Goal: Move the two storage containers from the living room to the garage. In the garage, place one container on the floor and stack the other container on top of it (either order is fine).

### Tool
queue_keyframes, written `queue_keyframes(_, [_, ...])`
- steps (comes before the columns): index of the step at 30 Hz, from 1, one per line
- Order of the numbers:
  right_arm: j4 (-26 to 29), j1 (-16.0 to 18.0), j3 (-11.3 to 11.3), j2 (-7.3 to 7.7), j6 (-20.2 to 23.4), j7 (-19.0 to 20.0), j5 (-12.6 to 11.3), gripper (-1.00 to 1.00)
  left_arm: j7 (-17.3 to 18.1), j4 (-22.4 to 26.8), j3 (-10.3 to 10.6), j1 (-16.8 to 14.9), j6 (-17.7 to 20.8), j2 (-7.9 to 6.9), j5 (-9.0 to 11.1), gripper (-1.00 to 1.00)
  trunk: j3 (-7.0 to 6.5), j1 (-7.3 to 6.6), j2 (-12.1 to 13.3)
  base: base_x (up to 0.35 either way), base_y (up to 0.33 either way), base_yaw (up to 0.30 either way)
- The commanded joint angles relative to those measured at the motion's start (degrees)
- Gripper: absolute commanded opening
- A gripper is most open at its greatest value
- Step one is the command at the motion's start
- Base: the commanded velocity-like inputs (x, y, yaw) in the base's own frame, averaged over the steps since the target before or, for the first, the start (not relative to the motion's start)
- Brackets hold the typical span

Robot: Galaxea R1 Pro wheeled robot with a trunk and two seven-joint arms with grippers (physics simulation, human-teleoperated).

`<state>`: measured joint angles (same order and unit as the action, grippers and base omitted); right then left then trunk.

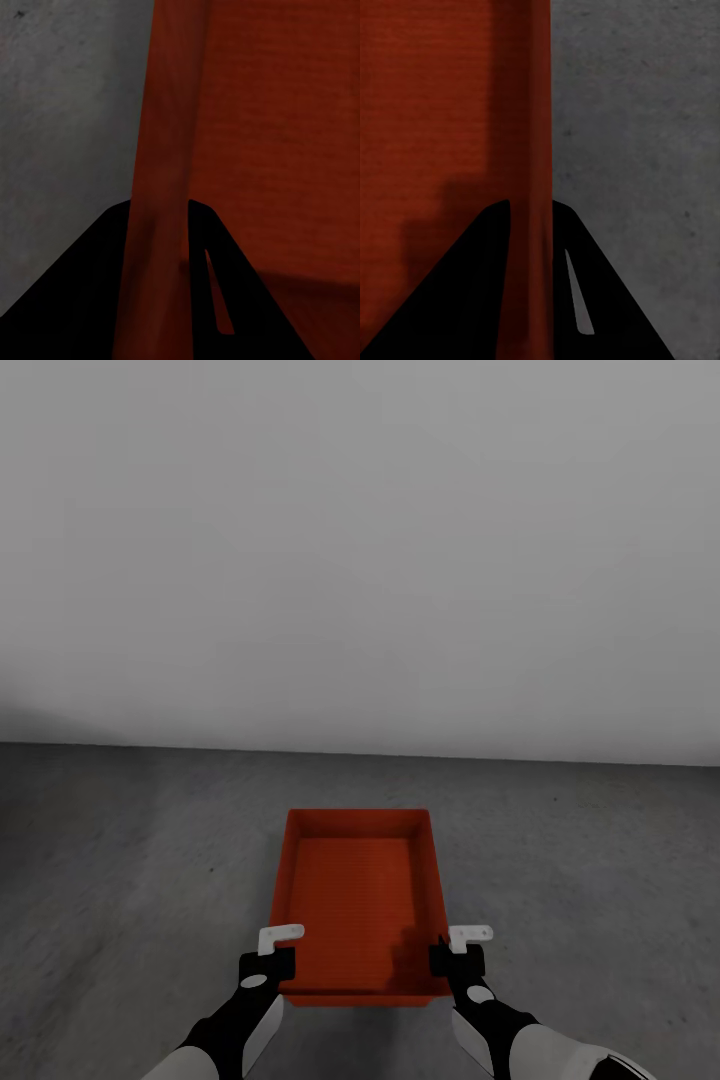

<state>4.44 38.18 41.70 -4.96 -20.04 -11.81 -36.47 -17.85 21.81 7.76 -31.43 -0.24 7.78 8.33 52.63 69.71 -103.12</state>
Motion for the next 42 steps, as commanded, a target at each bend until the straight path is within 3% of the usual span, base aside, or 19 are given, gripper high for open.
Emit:
queue_keyframes(1, [0.04,0.05,-2.50,0.38,-0.52,0.03,-0.45,-1.00,-5.26,-0.02,-1.79,-0.03,-0.03,-2.25,0.64,-1.00,0.04,0.00,-0.02,0.110,0.000,0.000])
queue_keyframes(42, [0.04,0.05,-2.50,0.38,-0.52,0.03,-0.45,-1.00,-5.26,-0.01,-1.88,-0.03,-0.03,-2.16,0.64,-1.00,0.04,0.00,-0.02,0.024,0.000,0.000])
